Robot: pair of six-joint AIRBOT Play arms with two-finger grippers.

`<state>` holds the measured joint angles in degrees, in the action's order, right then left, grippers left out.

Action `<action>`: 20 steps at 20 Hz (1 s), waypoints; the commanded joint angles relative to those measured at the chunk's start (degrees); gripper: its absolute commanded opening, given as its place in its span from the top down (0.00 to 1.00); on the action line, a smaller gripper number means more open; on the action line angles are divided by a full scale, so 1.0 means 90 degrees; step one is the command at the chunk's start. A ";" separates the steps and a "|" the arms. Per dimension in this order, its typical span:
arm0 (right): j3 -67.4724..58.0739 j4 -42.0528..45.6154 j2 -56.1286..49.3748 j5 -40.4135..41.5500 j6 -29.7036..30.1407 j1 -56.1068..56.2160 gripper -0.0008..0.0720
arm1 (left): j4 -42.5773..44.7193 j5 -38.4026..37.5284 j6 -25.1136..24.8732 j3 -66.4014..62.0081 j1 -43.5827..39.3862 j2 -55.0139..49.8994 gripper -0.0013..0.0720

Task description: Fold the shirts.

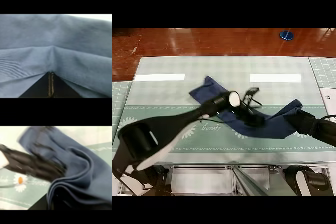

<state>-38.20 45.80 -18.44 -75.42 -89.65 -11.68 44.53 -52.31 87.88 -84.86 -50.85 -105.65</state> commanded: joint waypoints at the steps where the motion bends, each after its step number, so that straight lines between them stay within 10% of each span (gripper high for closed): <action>1: -0.0034 -0.0267 0.0070 -0.0063 0.0073 -0.0005 0.96 | -0.0262 -0.0032 0.0049 -0.0087 -0.0517 -0.0214 0.96; 12: -0.0976 -0.1661 -0.2038 0.0219 0.1503 0.0153 0.96 | 0.1268 -0.2382 -0.0039 -0.0265 0.3492 0.1824 0.96; 20: -0.3004 -0.1651 -0.5909 0.2023 0.1853 0.3072 0.96 | 0.2293 -0.1494 -0.0041 0.1379 0.6101 0.5982 0.96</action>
<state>-57.45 31.44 -59.05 -62.65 -74.24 8.43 62.57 -69.65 87.46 -78.41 -2.94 -64.25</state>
